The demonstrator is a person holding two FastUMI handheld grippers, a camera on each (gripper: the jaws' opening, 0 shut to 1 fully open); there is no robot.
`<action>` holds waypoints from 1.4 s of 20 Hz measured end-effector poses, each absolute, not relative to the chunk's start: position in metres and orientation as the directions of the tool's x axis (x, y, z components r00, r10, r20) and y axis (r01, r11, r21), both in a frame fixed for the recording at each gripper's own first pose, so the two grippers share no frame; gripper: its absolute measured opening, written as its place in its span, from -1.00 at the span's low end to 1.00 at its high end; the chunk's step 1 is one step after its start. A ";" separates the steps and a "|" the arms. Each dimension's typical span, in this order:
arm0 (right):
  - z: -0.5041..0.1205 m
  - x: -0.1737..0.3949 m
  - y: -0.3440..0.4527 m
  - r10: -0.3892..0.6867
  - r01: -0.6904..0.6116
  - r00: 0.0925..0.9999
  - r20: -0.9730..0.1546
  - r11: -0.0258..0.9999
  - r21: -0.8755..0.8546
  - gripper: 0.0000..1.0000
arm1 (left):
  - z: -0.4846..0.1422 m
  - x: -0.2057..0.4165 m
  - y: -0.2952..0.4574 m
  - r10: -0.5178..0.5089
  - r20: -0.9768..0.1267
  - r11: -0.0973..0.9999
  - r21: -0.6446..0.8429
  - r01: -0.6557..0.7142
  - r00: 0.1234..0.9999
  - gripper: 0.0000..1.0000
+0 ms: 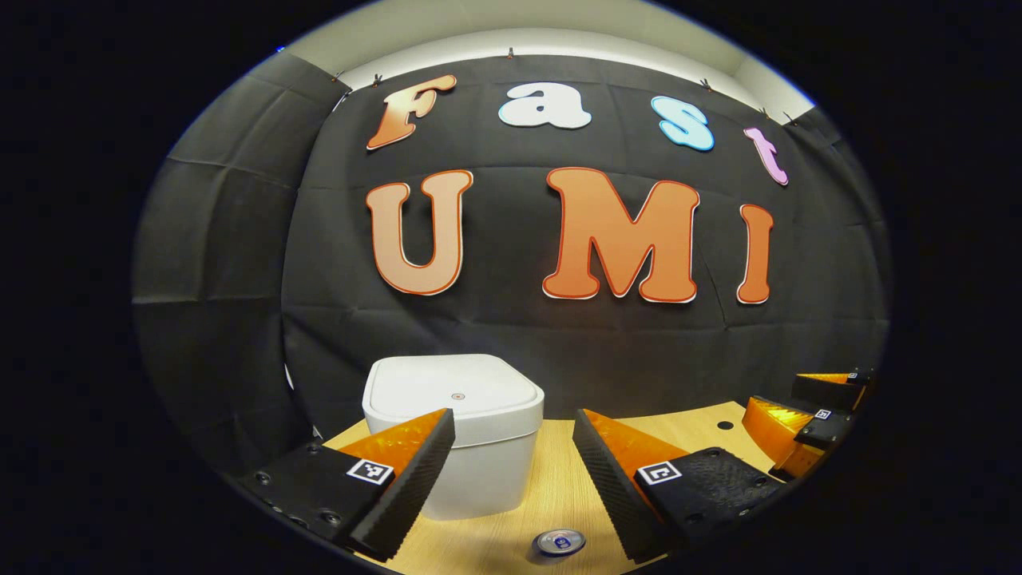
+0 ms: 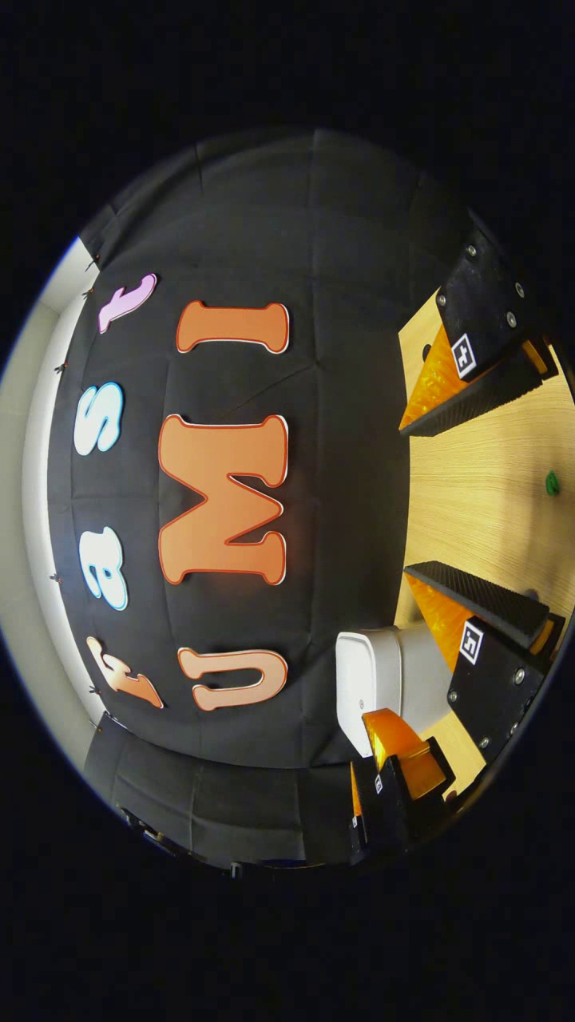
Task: Press the lid of the desktop garbage bin to open it, pick up the crumpled paper on the desktop and throw it into the bin, then pick up the pop can on the desktop and drop it into the bin, and finally close the garbage bin lid.
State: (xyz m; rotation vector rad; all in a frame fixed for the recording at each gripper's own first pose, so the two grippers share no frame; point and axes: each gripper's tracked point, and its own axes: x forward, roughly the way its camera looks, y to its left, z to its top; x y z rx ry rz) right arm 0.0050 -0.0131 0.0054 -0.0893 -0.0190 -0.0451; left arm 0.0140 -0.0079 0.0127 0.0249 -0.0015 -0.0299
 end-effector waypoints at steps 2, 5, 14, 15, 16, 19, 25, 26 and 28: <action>0.006 0.004 -0.014 -0.044 0.046 0.999 0.021 0.996 -0.079 0.89 | 0.015 0.014 -0.010 -0.035 0.003 0.999 0.023 0.035 0.999 0.81; 0.007 0.006 -0.019 -0.051 0.052 0.998 0.020 0.996 -0.076 0.88 | 0.018 0.016 -0.010 -0.040 -0.002 0.999 0.027 0.040 0.999 0.60; 0.005 0.006 -0.027 -0.057 0.057 0.998 0.005 0.995 -0.078 0.87 | 0.039 0.033 -0.011 -0.100 -0.050 0.994 0.031 0.102 0.994 -0.12; 0.004 0.006 -0.027 -0.054 0.054 0.999 0.002 0.996 -0.077 0.87 | 0.041 0.036 -0.010 -0.113 -0.062 0.993 0.028 0.115 0.992 -0.19; 0.003 0.006 -0.027 -0.053 0.053 0.999 -0.001 0.996 -0.073 0.88 | 0.045 0.040 -0.009 -0.124 -0.083 0.992 0.012 0.126 0.989 -0.39; 0.004 0.007 -0.030 -0.054 0.053 0.999 -0.004 0.996 -0.071 0.88 | 0.056 0.051 0.002 -0.148 -0.145 0.989 -0.053 0.142 0.978 -0.54; 0.009 0.012 -0.040 -0.073 0.073 0.997 -0.003 0.994 -0.082 0.89 | 0.070 0.082 0.037 -0.107 -0.206 0.989 0.075 0.125 0.973 -0.87; 0.010 0.013 -0.040 -0.076 0.076 0.997 -0.002 0.994 -0.082 0.89 | 0.068 0.088 0.038 -0.119 -0.225 0.987 0.080 0.140 0.967 -0.91; 0.010 0.014 -0.043 -0.080 0.080 0.997 -0.006 0.993 -0.084 0.89 | 0.062 0.100 0.045 -0.124 -0.263 0.984 0.089 0.152 0.957 -0.90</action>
